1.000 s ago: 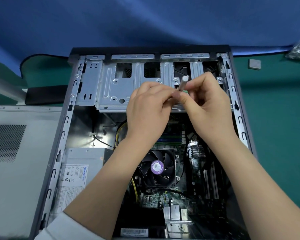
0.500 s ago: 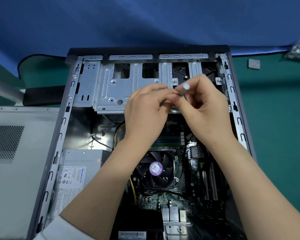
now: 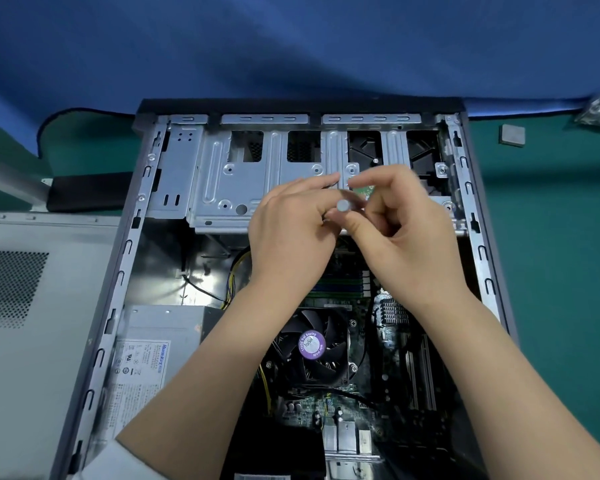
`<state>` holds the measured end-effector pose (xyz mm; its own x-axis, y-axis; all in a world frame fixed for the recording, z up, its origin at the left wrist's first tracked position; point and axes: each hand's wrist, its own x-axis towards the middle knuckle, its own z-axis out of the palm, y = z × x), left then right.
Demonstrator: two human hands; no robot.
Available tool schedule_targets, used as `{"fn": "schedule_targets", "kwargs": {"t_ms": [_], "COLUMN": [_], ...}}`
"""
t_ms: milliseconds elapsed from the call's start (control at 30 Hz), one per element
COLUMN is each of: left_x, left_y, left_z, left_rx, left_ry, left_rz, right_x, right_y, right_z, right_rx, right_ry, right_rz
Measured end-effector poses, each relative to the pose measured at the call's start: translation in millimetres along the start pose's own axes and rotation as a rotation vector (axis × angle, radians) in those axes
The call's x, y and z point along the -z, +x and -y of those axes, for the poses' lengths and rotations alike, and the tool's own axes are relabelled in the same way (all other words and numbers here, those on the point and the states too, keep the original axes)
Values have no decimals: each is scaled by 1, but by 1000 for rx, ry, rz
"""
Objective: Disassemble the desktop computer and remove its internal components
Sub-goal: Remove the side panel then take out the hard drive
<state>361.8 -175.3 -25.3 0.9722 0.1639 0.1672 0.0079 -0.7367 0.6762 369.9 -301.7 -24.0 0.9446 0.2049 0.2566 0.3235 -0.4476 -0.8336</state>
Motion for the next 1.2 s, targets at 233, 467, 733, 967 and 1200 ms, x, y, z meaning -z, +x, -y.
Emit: {"fn": "schedule_targets", "kwargs": {"t_ms": [233, 467, 733, 967, 1200], "left_x": [-2, -4, 7, 11, 12], "left_y": [-1, -1, 4, 8, 6], "left_z": [0, 2, 7, 7, 7], "left_rx": [-13, -134, -224, -223, -232], "left_ry": [-11, 37, 185, 208, 233], "left_rz": [-44, -44, 140, 185, 160], "right_x": [4, 20, 38, 41, 27], "right_y": [1, 12, 46, 66, 53], "right_z": [5, 22, 47, 65, 64], "right_rx": [15, -96, -210, -200, -217], "right_ry": [-68, -282, -440, -567, -564], "right_rz": [-46, 97, 270, 592, 469]}}
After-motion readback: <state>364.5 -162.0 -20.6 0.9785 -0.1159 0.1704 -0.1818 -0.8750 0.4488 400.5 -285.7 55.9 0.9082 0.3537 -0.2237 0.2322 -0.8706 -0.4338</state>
